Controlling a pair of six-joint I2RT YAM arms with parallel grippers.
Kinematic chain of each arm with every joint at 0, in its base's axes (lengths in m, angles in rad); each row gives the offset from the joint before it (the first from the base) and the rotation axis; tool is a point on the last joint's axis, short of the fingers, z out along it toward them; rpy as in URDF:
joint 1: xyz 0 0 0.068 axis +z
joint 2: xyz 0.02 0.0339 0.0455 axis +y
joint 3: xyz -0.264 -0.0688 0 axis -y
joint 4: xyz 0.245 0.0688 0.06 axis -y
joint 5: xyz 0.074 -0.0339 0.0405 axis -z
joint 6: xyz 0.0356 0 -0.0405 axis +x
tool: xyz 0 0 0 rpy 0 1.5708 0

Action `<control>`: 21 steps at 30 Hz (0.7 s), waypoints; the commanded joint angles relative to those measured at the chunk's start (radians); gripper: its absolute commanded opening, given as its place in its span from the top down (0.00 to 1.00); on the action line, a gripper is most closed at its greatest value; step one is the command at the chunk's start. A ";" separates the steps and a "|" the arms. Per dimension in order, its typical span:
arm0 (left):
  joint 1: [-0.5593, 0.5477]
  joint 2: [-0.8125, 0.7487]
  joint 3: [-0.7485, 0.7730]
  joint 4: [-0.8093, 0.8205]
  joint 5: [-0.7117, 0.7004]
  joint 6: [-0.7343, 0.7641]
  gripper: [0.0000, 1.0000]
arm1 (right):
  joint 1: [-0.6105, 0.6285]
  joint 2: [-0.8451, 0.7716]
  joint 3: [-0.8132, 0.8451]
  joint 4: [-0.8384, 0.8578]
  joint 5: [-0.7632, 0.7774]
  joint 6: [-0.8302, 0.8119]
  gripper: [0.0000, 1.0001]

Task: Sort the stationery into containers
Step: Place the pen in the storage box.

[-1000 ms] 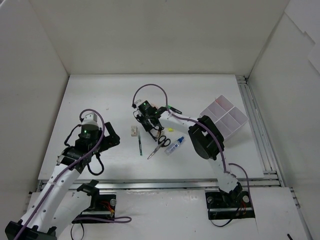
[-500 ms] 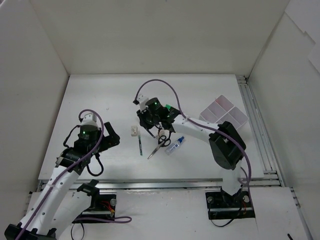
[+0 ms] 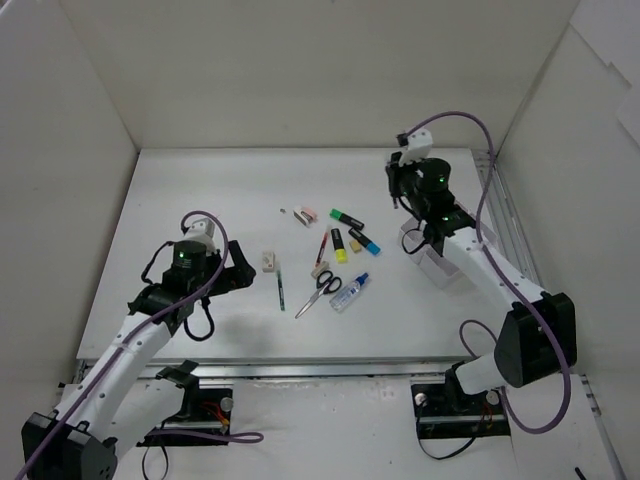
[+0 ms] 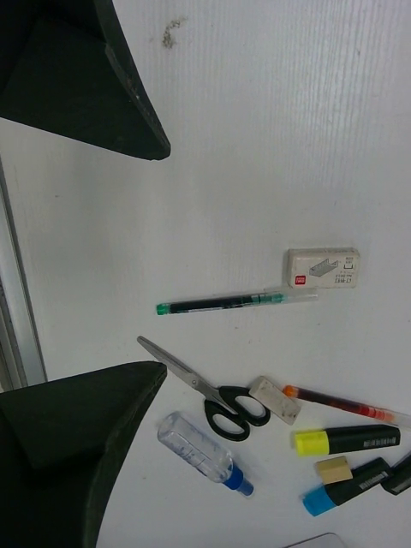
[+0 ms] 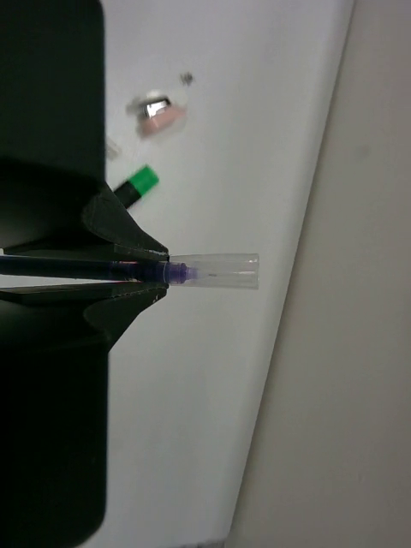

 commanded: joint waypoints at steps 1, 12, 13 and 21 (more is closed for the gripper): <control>0.010 0.059 0.036 0.126 0.038 0.040 0.01 | -0.091 -0.079 -0.048 0.116 0.106 -0.066 1.00; 0.010 0.210 0.069 0.214 0.099 0.046 0.00 | -0.341 -0.024 -0.177 0.400 -0.028 -0.227 1.00; 0.001 0.224 0.069 0.218 0.102 0.048 0.01 | -0.378 -0.008 -0.169 0.416 -0.073 -0.260 1.00; -0.019 0.302 0.072 0.248 0.096 0.046 0.01 | -0.418 0.108 -0.166 0.463 -0.175 -0.302 1.00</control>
